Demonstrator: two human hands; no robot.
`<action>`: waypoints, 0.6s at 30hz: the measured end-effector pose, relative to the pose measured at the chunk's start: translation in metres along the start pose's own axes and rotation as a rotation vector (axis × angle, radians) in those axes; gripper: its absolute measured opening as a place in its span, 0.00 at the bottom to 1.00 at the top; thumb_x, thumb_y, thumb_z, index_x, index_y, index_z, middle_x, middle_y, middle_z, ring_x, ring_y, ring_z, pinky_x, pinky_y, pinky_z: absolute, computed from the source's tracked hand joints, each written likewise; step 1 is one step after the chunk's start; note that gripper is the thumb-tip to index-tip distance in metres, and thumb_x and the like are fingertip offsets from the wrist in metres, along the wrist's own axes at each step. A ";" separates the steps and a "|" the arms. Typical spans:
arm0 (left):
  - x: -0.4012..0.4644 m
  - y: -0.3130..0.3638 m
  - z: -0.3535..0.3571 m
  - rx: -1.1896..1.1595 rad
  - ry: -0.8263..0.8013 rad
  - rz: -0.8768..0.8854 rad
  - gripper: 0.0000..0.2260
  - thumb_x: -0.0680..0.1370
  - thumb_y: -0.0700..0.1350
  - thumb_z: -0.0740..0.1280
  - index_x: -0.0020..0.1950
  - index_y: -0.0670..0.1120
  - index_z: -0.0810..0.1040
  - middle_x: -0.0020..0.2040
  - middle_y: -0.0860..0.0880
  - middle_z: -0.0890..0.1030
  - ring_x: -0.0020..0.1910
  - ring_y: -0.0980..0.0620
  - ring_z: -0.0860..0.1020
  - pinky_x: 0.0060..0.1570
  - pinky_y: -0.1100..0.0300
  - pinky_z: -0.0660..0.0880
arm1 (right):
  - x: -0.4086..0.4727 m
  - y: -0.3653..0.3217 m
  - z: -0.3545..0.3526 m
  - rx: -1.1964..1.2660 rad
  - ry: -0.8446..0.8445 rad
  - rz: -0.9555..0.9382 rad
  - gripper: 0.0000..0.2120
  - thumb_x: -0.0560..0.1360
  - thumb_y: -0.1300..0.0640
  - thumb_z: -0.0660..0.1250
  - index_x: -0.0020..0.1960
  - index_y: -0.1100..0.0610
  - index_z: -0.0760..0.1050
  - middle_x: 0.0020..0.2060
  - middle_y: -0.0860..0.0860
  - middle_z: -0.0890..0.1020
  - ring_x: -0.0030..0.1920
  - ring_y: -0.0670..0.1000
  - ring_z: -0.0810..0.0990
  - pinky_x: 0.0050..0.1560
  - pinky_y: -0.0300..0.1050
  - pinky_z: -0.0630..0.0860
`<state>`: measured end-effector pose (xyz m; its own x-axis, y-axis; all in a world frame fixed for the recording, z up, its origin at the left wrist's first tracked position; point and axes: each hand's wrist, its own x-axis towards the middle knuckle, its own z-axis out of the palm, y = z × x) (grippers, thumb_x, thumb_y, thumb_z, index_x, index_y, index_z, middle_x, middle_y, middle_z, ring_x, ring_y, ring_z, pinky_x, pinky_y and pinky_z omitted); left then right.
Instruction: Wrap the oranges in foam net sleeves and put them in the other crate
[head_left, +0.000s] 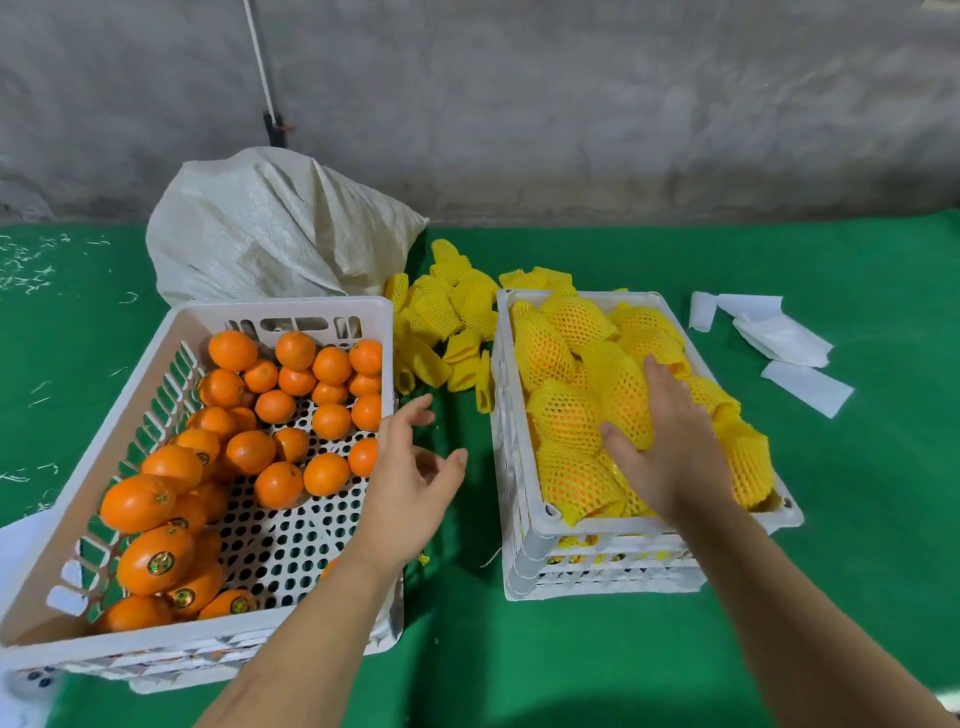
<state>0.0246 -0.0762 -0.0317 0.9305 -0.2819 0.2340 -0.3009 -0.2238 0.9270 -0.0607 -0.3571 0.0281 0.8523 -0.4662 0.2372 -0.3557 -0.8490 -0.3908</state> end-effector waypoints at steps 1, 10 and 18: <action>0.000 0.000 0.001 0.019 -0.002 0.000 0.27 0.82 0.48 0.72 0.78 0.58 0.65 0.64 0.68 0.68 0.47 0.55 0.80 0.46 0.70 0.75 | -0.003 0.002 0.005 -0.024 -0.041 0.000 0.47 0.75 0.32 0.64 0.83 0.50 0.44 0.81 0.55 0.59 0.81 0.60 0.56 0.78 0.64 0.60; -0.005 0.003 -0.001 -0.026 -0.015 -0.024 0.18 0.83 0.45 0.70 0.70 0.60 0.74 0.59 0.63 0.75 0.44 0.57 0.79 0.45 0.67 0.76 | 0.008 -0.013 -0.009 -0.021 0.105 -0.092 0.48 0.76 0.32 0.63 0.83 0.58 0.49 0.81 0.59 0.58 0.81 0.62 0.54 0.78 0.65 0.59; -0.006 0.002 0.001 -0.074 -0.030 -0.064 0.16 0.84 0.44 0.69 0.69 0.58 0.76 0.58 0.61 0.78 0.41 0.57 0.78 0.40 0.67 0.74 | 0.010 -0.022 0.007 -0.219 -0.127 -0.124 0.46 0.79 0.32 0.58 0.84 0.57 0.46 0.83 0.56 0.50 0.83 0.58 0.50 0.81 0.58 0.52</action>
<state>0.0183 -0.0756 -0.0311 0.9402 -0.2976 0.1659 -0.2240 -0.1731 0.9591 -0.0418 -0.3411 0.0326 0.9308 -0.3324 0.1522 -0.3084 -0.9375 -0.1614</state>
